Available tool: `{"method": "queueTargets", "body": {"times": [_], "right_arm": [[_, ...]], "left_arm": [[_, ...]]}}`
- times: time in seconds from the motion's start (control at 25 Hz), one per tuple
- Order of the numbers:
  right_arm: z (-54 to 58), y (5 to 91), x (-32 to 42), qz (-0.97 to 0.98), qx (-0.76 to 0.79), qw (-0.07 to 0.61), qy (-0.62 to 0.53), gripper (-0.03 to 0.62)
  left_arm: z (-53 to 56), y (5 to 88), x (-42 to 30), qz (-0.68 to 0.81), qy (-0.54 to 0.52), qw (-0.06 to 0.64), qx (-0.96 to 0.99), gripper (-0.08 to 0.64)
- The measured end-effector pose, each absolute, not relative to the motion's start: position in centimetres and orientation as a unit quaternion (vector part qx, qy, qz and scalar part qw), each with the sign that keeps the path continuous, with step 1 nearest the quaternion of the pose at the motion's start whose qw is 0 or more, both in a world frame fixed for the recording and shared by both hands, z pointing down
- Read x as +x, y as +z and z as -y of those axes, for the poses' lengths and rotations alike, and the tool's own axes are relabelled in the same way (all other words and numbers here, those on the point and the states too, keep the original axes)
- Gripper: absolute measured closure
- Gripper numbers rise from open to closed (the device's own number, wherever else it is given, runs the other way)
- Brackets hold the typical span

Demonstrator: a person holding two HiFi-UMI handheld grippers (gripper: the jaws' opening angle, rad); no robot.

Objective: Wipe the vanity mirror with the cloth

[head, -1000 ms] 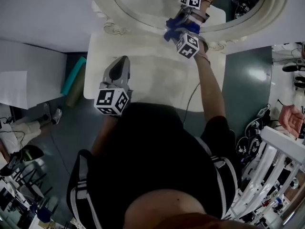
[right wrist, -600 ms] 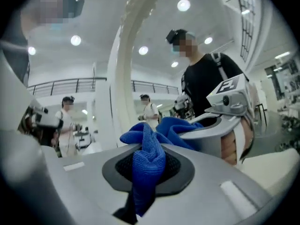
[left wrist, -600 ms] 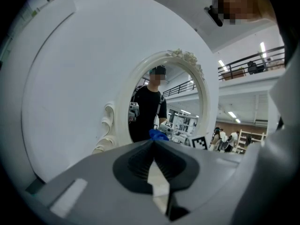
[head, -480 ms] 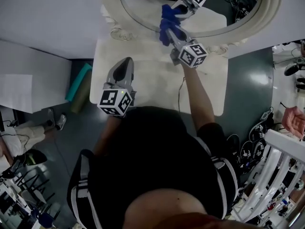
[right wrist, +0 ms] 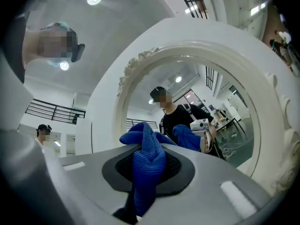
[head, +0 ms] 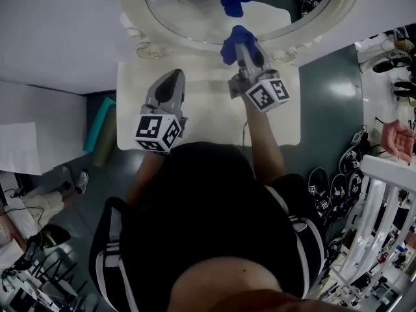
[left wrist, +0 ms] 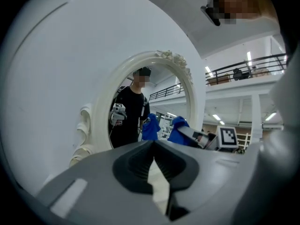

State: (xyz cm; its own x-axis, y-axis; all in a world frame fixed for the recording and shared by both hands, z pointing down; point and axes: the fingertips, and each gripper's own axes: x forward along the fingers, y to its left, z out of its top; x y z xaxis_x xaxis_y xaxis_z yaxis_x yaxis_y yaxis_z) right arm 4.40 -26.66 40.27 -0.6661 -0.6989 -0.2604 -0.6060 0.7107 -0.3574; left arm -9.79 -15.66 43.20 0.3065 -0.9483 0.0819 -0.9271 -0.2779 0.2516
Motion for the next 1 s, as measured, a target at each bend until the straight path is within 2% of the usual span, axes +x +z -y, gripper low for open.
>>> {"method": "queueTargets", "body": {"times": [0.4,1.0], "right_arm": [[22.4,40.2,7.9,-0.877,-0.448,0.158,-0.075,0.545],[19.1,43.8,10.0,-0.850,-0.506,0.116,-0.087,0.546]], "left_arm": [[16.5,41.9,-7.1,0.548,-0.052,0.112,0.827,0.552],[16.3,43.0,-7.1,0.549,-0.057,0.125,0.825,0.551]]}}
